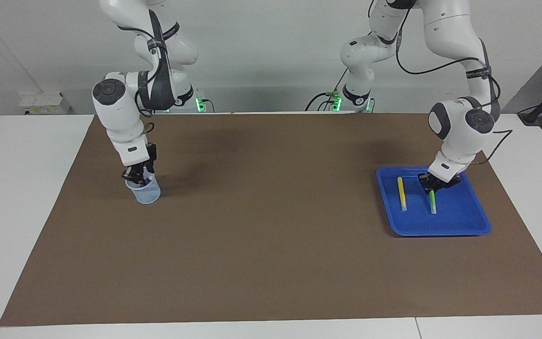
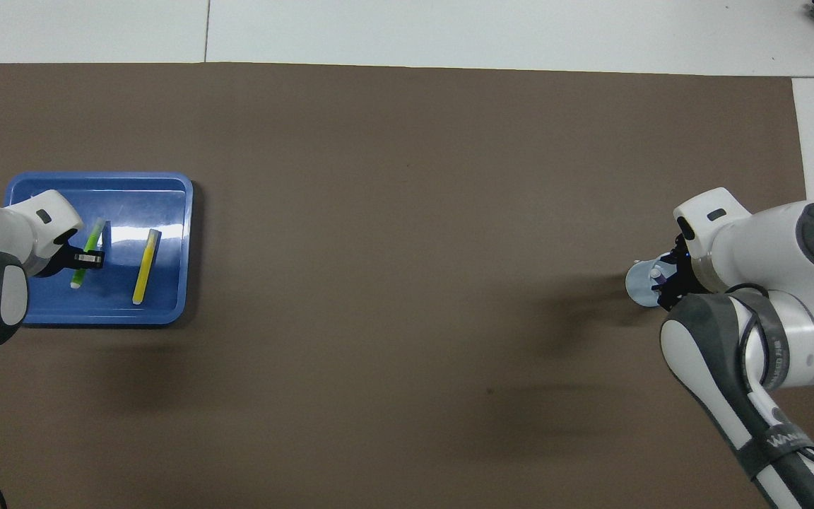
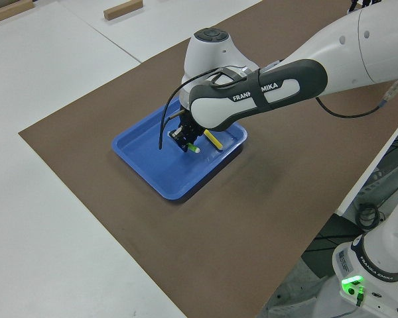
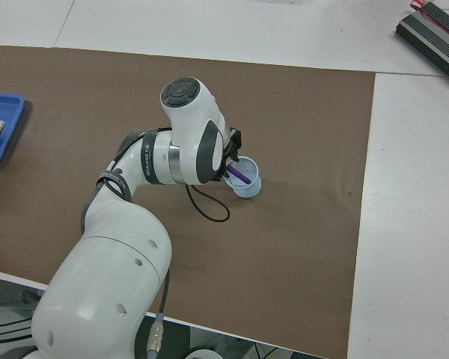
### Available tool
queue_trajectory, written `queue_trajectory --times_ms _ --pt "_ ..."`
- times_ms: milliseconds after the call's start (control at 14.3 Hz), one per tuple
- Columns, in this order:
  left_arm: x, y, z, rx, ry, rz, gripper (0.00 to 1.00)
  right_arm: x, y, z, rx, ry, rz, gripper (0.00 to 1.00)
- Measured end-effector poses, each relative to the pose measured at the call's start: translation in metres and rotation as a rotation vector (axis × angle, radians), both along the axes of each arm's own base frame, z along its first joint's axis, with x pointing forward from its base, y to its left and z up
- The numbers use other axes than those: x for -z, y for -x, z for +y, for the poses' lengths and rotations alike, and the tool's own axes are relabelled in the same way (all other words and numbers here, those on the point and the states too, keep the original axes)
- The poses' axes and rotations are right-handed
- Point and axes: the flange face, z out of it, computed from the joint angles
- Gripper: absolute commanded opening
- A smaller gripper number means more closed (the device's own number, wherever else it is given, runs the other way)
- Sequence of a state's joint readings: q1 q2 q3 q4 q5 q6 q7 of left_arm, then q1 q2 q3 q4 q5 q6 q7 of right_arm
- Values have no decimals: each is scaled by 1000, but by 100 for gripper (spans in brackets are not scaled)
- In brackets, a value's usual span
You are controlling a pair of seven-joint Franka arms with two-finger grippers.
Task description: Right arm passes pens to left for tray arrangement
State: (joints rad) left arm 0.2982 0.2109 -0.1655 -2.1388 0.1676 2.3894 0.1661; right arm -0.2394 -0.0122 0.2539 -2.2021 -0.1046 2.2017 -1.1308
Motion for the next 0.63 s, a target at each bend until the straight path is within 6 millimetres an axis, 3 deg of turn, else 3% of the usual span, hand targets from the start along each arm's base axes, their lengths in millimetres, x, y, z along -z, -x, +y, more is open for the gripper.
queue_trajectory --times_ms 140,210,280,420,630 --pt "8 -2 0 11 -3 -14 0 0 0 2 0 0 0 46" --pt "11 -3 0 26 -14 -19 10 1 0 3 4 0 0 46" --pt "12 -3 -1 36 -21 -19 44 1 0 4 9 0 0 46" --pt "12 -3 -1 42 -26 -20 73 1 1 4 13 0 0 45" --pt "12 -3 3 15 -27 -20 77 2 1 4 19 0 1 44"
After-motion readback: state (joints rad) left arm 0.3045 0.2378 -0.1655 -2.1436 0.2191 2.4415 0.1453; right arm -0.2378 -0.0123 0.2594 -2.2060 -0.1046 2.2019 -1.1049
